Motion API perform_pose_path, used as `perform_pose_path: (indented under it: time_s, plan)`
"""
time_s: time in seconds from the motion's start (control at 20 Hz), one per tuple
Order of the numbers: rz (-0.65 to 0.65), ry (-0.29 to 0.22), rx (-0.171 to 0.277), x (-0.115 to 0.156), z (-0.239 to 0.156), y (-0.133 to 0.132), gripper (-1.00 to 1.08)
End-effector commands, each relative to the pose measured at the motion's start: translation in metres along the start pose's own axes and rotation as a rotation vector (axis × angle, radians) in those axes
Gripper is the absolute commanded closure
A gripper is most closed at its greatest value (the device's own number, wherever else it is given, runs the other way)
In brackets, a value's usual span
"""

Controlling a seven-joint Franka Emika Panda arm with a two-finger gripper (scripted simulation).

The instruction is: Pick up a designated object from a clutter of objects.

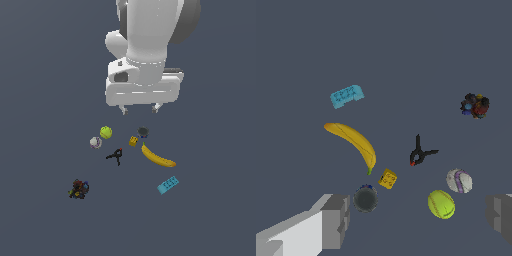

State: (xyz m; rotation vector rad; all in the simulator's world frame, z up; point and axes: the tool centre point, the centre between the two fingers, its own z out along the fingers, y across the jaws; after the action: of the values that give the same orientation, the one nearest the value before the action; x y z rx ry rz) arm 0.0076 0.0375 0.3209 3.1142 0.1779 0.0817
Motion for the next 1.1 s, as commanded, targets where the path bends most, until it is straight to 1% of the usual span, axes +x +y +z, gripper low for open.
perform_pose_path:
  time_s: [0.0,0.3,0.55,0.8,1.05]
  plan:
    - [-0.015,0.006,-0.001,0.001,-0.002,-0.007,-0.92]
    - [-0.019,0.004,-0.001,0.001,0.001,-0.006,-0.92]
    - [-0.066,0.0,-0.004,0.006,0.017,-0.011,-0.92]
    - [-0.157,-0.008,-0.008,0.013,0.049,-0.022,-0.92]
    - [-0.294,-0.019,-0.007,0.019,0.097,-0.038,-0.92]
